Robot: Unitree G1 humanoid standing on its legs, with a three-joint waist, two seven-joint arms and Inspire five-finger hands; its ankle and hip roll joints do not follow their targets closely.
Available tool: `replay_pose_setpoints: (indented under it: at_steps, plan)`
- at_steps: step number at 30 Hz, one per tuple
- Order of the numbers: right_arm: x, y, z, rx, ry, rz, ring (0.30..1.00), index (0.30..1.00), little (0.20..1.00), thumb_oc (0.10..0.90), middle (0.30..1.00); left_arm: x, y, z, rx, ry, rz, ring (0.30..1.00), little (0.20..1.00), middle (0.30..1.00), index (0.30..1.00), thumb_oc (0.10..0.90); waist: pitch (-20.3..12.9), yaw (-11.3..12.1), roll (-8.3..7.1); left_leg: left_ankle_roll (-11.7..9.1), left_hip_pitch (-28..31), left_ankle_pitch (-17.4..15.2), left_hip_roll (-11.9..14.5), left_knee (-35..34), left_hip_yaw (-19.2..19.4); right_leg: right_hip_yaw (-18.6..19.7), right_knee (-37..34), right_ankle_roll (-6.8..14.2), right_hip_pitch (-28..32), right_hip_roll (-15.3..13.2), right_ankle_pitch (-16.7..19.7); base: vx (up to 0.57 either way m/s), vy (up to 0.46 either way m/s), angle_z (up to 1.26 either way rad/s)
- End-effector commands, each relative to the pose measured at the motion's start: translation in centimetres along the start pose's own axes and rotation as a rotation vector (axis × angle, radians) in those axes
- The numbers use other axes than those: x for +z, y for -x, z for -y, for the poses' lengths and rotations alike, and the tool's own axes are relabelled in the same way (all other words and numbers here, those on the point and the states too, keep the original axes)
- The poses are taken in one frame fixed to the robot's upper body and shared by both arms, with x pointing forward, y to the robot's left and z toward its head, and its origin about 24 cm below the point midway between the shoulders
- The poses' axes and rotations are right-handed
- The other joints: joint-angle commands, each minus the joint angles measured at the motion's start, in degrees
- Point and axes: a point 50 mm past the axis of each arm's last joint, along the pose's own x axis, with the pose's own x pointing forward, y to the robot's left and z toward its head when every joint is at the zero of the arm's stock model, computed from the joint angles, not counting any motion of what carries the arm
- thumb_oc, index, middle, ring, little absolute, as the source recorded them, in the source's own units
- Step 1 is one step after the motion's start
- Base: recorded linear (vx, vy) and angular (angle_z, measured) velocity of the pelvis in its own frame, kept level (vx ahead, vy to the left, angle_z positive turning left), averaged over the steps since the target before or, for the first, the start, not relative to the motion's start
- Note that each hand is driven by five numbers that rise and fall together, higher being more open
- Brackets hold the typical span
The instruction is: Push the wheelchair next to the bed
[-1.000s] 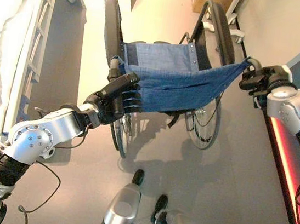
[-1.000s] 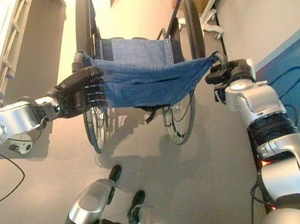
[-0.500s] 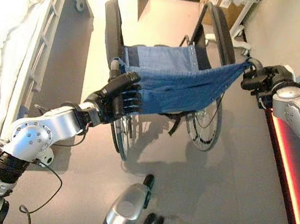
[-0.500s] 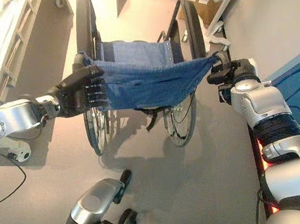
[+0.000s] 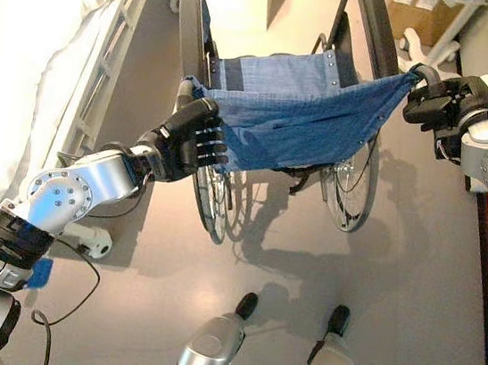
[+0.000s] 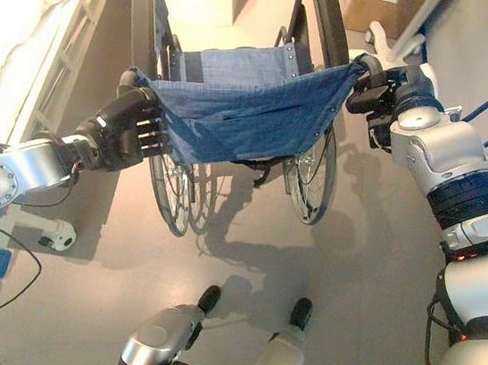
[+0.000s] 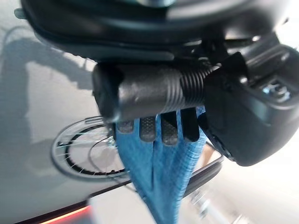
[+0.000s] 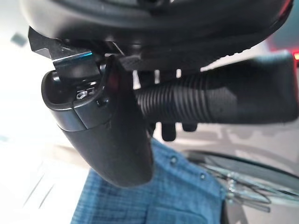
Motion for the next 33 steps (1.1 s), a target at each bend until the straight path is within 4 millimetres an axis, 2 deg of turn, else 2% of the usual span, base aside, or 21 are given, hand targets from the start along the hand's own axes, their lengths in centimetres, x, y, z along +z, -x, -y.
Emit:
replay_pose_setpoints:
  at_steps: [1,2,3,4,6,8,9,11,12,14,15,17,21,24,28,30,32,33]
  plan:
    - [12.1,4.7,-4.2,0.225,-0.050,0.501,0.300,0.300,0.300,0.400,0.300,2.3,2.4,3.0,-0.201,0.018,0.174,0.300,0.300,0.300,0.300,0.400,-7.8,2.3,-6.00,-5.9,-3.8,2.6,11.8,8.2,5.7,-1.3,5.7,-1.7,1.0,3.5,-1.0,0.15,-0.419,0.37]
    - [12.2,4.8,-4.4,0.232,-0.049,0.504,0.300,0.300,0.300,0.400,0.300,2.1,2.4,2.9,-0.195,0.020,0.172,0.300,0.300,0.300,0.300,0.400,-7.8,2.5,-6.27,-6.0,-4.1,3.7,12.7,8.9,5.7,-1.8,5.9,-2.3,1.1,4.1,-1.6,0.14,-0.532,0.21]
    - [12.1,5.1,-4.8,0.243,-0.038,0.510,0.300,0.300,0.300,0.400,0.300,1.5,2.5,2.6,-0.189,0.029,0.166,0.300,0.300,0.300,0.300,0.400,-7.5,2.8,-6.59,-6.2,-5.5,6.3,13.8,11.6,5.7,-3.0,6.0,-3.9,1.7,5.6,-2.5,0.08,-0.400,-0.01]
    - [12.1,5.1,-5.1,0.245,-0.030,0.511,0.300,0.300,0.300,0.400,0.300,1.1,2.5,2.5,-0.188,0.033,0.162,0.300,0.300,0.300,0.300,0.400,-7.3,2.8,-6.84,-5.9,-6.3,7.3,14.3,13.6,6.5,-3.5,6.1,-4.9,2.0,6.3,-3.0,0.10,-0.471,0.38]
    - [11.6,5.3,-5.7,0.250,-0.017,0.513,0.300,0.300,0.300,0.400,0.300,-0.2,2.5,2.3,-0.188,0.042,0.159,0.300,0.300,0.300,0.300,0.400,-7.2,2.4,-6.89,-5.5,-7.6,8.5,15.4,16.4,10.2,-5.8,6.8,-6.9,2.5,8.0,-4.3,0.12,-0.355,0.44]
    - [11.0,5.3,-6.3,0.252,-0.019,0.501,0.300,0.300,0.300,0.400,0.300,-1.3,2.4,2.4,-0.184,0.048,0.160,0.300,0.300,0.300,0.300,0.400,-7.4,2.0,-6.48,-6.3,-8.1,10.4,17.8,16.9,15.2,-8.5,6.9,-8.7,3.9,9.8,-6.1,0.15,-0.277,0.41]
    - [10.8,5.3,-6.5,0.251,-0.020,0.492,0.300,0.300,0.300,0.400,0.300,-1.6,2.3,2.5,-0.183,0.049,0.155,0.300,0.300,0.300,0.300,0.400,-7.6,2.0,-6.52,-6.4,-8.4,10.5,17.8,17.4,16.1,-9.2,6.6,-9.1,4.6,10.2,-6.4,0.18,-0.233,0.41]
    - [10.4,5.3,-7.3,0.265,-0.015,0.482,0.300,0.300,0.300,0.400,0.300,-2.1,2.1,2.5,-0.163,0.060,0.158,0.300,0.300,0.300,0.300,0.400,-7.8,2.9,-6.61,-5.6,-9.0,8.3,13.3,17.2,15.6,-9.8,5.6,-9.0,6.4,10.6,-6.5,0.17,-0.173,0.44]
    - [10.4,5.3,-7.6,0.267,-0.010,0.485,0.300,0.300,0.300,0.400,0.300,-2.1,2.0,2.6,-0.156,0.062,0.166,0.300,0.300,0.300,0.300,0.400,-8.0,3.3,-6.40,-5.6,-9.2,8.4,11.9,16.1,16.1,-10.3,5.2,-8.9,6.9,11.0,-6.5,0.17,-0.129,0.40]
    - [10.1,5.2,-7.9,0.256,-0.006,0.477,0.300,0.300,0.300,0.400,0.300,-1.9,1.8,2.9,-0.148,0.050,0.184,0.300,0.300,0.300,0.300,0.400,-8.4,3.8,-5.51,-5.7,-9.3,9.1,10.0,11.6,20.7,-13.1,4.0,-9.3,8.7,12.1,-7.3,0.17,-0.098,0.35]
    - [10.0,5.1,-7.9,0.249,-0.005,0.473,0.300,0.300,0.300,0.400,0.300,-1.9,1.8,2.9,-0.143,0.046,0.192,0.300,0.300,0.300,0.300,0.400,-8.6,4.1,-5.03,-5.8,-9.8,9.7,9.1,10.2,21.8,-13.7,3.7,-9.6,9.3,12.7,-7.5,0.17,-0.070,0.25]
    - [9.6,4.5,-7.7,0.229,-0.008,0.462,0.300,0.300,0.300,0.400,0.300,-1.3,1.7,2.5,-0.078,0.036,0.239,0.300,0.300,0.300,0.300,0.400,-8.5,5.7,-3.84,-5.8,-11.3,11.7,5.1,4.7,22.3,-15.1,2.5,-9.8,11.3,14.8,-8.5,0.19,-0.060,0.15]
    - [9.3,4.0,-7.4,0.223,-0.010,0.445,0.300,0.300,0.300,0.400,0.300,-0.1,1.8,1.1,0.003,0.020,0.281,0.300,0.300,0.300,0.300,0.400,-8.8,7.0,-3.74,-5.9,-12.3,13.8,3.0,0.5,23.3,-16.0,1.9,-10.1,12.9,16.7,-9.5,0.19,-0.064,-0.05]
    - [9.1,3.6,-6.8,0.218,-0.014,0.418,0.300,0.300,0.300,0.400,0.300,1.0,2.2,-0.3,0.048,-0.043,0.315,0.300,0.300,0.300,0.300,0.400,-9.3,8.3,-3.56,-6.4,-13.5,17.3,1.6,-4.4,24.1,-15.9,1.7,-10.7,14.7,19.2,-10.7,0.30,-0.063,0.05]
    - [8.4,3.0,-6.5,0.217,-0.027,0.386,0.300,0.300,0.300,0.400,0.300,2.5,2.8,-1.9,0.106,-0.112,0.361,0.300,0.300,0.300,0.300,0.400,-10.1,9.5,-2.83,-6.7,-14.0,19.9,1.0,-7.5,23.4,-15.3,4.2,-11.8,16.1,21.1,-13.6,0.45,-0.021,-0.02]
    - [8.1,2.9,-6.4,0.222,-0.037,0.371,0.300,0.300,0.300,0.400,0.300,3.9,3.3,-2.6,0.140,-0.148,0.395,0.300,0.300,0.300,0.300,0.400,-10.8,9.8,-3.19,-5.7,-13.7,17.2,0.5,-6.3,22.7,-14.8,6.4,-12.1,15.7,20.9,-15.0,0.43,0.034,-0.39]
    - [8.1,2.7,-6.1,0.222,-0.047,0.354,0.300,0.300,0.300,0.400,0.300,5.7,3.7,-2.9,0.154,-0.177,0.431,0.300,0.300,0.300,0.300,0.400,-11.1,10.2,-3.68,-3.5,-13.4,12.2,0.2,-3.4,22.2,-15.0,10.8,-12.3,15.2,19.7,-17.4,0.42,0.049,-0.20]
    - [8.0,2.7,-6.0,0.221,-0.049,0.352,0.300,0.300,0.300,0.400,0.300,6.0,3.8,-3.0,0.154,-0.185,0.438,0.300,0.300,0.300,0.300,0.400,-11.1,10.4,-3.85,-2.9,-13.6,11.1,0.0,-2.4,22.0,-14.8,11.9,-12.3,15.1,19.4,-17.9,0.35,0.043,-0.23]
